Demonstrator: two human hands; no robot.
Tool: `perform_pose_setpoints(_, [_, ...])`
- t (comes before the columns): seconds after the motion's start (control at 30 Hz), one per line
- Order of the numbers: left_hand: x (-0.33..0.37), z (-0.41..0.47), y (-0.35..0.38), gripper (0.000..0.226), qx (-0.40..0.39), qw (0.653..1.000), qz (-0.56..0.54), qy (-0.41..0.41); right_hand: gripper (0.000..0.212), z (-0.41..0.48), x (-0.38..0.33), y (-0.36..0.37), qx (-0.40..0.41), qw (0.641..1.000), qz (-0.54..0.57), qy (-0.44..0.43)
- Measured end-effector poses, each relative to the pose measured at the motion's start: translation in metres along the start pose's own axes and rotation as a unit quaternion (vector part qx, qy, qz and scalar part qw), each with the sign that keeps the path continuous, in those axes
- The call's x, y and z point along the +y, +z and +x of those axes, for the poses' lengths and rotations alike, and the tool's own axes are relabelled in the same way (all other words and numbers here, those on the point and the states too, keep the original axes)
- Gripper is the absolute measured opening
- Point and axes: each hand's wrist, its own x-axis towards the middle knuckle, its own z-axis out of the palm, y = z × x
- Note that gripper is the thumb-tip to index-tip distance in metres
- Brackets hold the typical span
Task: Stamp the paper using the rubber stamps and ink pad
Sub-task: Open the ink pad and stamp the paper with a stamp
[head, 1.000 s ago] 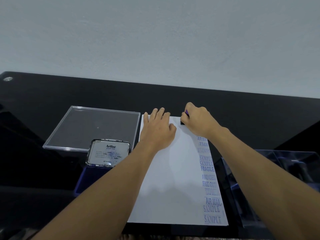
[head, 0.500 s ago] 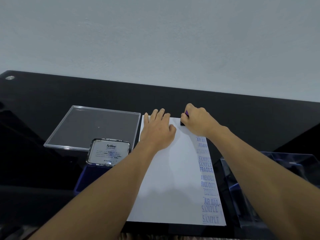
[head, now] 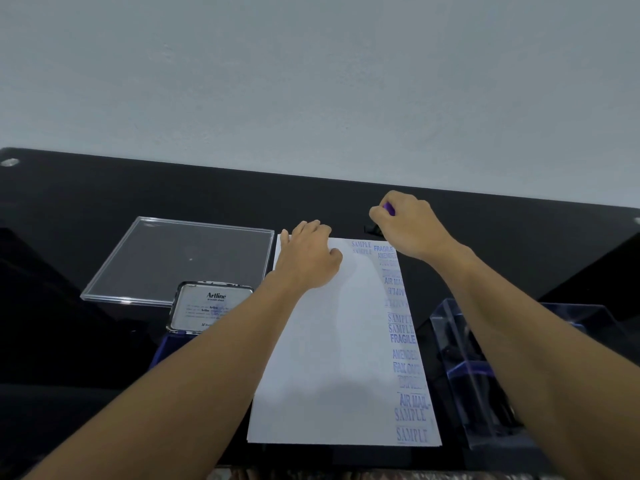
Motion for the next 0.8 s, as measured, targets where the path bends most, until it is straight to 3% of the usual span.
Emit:
perform_pose_setpoints(0.47, [0.013, -0.013, -0.038, 0.040, 0.058, 0.994, -0.093, 0.005, 0.023, -0.008, -0.005, -0.005, -0.004, 1.000, 0.001, 0.008])
perform_pose_setpoints(0.8, [-0.001, -0.048, -0.065, 0.042, 0.053, 0.998, -0.037, 0.002, 0.021, -0.039, -0.037, -0.010, -0.020, 1.000, 0.018, -0.009])
